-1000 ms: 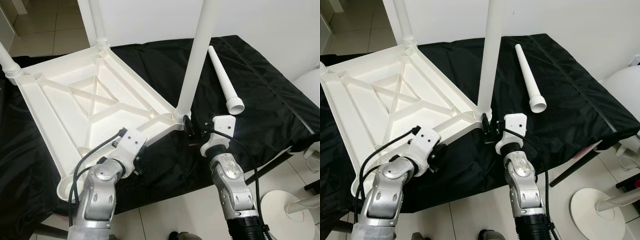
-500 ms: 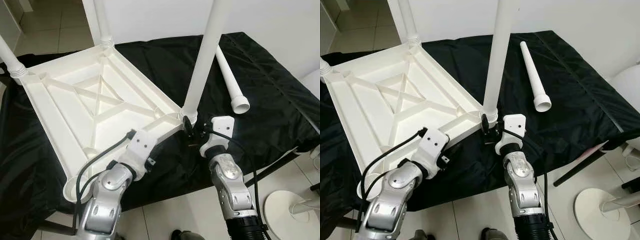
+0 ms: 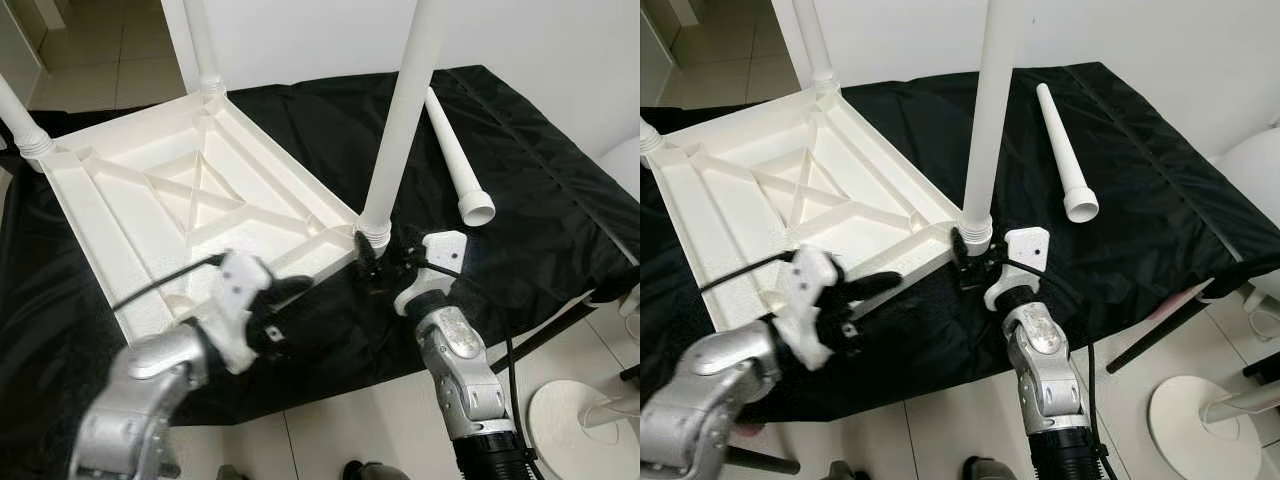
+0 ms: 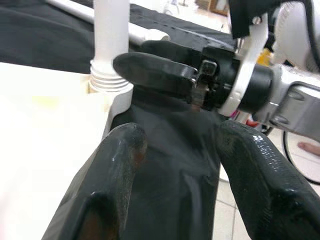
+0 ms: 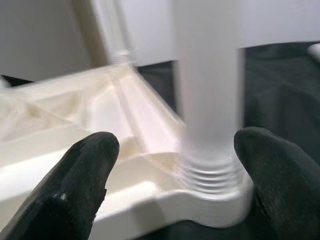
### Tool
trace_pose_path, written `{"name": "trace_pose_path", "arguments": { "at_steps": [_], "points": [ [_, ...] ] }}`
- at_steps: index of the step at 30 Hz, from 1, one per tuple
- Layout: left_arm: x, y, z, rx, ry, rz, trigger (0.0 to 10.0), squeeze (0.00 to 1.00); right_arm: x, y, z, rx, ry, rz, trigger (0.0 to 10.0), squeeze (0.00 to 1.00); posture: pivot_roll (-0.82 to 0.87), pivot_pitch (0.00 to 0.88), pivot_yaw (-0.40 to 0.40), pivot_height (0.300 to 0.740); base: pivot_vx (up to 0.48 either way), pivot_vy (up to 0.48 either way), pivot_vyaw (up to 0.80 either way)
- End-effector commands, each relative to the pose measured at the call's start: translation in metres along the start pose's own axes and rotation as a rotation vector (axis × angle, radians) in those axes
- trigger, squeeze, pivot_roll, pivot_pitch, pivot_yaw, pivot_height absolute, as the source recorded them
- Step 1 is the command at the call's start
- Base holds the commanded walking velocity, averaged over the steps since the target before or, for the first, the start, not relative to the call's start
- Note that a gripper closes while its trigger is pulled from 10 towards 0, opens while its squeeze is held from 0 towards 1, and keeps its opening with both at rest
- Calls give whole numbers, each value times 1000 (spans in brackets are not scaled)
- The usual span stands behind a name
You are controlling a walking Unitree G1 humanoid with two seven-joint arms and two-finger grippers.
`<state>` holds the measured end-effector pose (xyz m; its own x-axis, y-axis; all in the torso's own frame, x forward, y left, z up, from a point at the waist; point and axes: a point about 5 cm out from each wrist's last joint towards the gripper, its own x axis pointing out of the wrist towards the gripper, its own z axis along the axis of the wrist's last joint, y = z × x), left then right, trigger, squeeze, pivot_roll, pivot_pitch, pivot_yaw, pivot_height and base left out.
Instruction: Building children table
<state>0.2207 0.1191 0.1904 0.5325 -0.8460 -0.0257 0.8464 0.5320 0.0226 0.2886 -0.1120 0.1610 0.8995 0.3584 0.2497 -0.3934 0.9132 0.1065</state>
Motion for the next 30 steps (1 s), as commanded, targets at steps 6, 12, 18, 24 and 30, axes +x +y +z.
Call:
{"name": "trace_pose_path", "arguments": {
  "at_steps": [6,12,18,24,30],
  "points": [
    [-37,35,14,43,7,-4,10000,0,12,-8,5,68,45,211,10000,0,-42,84,23,740,0,0,0],
    [-60,61,20,-30,-72,107,10000,0,23,-17,9,98,61,291,10000,0,-39,75,26,740,0,0,0],
    [-71,95,24,3,-84,339,10000,0,33,-30,11,109,85,319,10000,0,-33,72,28,740,0,0,0],
    [-76,127,18,103,17,607,10000,0,42,-49,13,90,96,290,10000,0,-29,74,28,740,0,0,0],
    [-68,130,-1,337,255,580,10000,0,43,-80,18,51,94,193,10000,0,-35,86,37,740,0,0,0]
  ]
}}
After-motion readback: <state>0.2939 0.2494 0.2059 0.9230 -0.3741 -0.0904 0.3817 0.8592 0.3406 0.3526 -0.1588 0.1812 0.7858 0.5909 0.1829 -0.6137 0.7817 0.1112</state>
